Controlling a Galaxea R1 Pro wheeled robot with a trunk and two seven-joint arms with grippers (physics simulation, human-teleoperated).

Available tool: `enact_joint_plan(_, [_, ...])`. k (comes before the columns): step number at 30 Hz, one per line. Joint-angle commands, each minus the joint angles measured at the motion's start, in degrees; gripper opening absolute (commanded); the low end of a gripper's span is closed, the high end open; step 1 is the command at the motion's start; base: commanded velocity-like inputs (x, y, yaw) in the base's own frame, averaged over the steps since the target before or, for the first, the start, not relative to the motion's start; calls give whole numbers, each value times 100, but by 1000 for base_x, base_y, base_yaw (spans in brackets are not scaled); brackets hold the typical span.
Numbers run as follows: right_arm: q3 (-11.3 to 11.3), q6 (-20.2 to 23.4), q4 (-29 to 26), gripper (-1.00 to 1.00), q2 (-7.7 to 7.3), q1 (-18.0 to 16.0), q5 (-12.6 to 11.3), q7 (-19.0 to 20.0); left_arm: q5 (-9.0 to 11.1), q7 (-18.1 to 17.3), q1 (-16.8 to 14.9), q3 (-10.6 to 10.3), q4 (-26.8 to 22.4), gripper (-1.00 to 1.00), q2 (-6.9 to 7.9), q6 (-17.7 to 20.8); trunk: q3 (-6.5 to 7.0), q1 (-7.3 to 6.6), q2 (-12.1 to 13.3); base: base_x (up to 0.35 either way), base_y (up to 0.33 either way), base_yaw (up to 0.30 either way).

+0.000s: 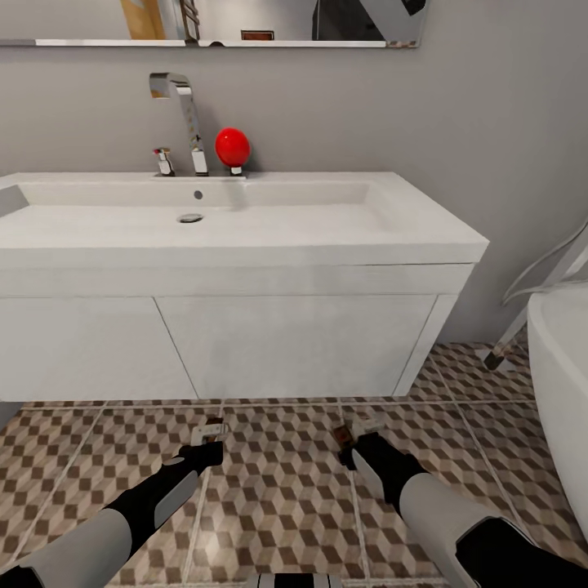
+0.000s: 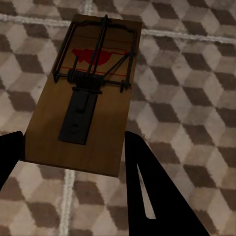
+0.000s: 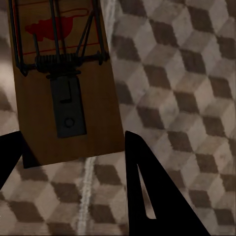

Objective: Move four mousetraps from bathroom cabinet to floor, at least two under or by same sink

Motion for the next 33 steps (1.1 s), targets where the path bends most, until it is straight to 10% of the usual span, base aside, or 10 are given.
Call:
enact_joint_plan(1, [41,60,-9,-100,-7,-3,-87,-32,18,52,-5,-49,-18,-100,9,19,-5,-1,-2,0,0,0])
enact_joint_plan(33, [38,216,-17,-100,2,-3,-82,32,18,57,-5,-61,-9,-100,0,28,-5,-1,-2,0,0,21])
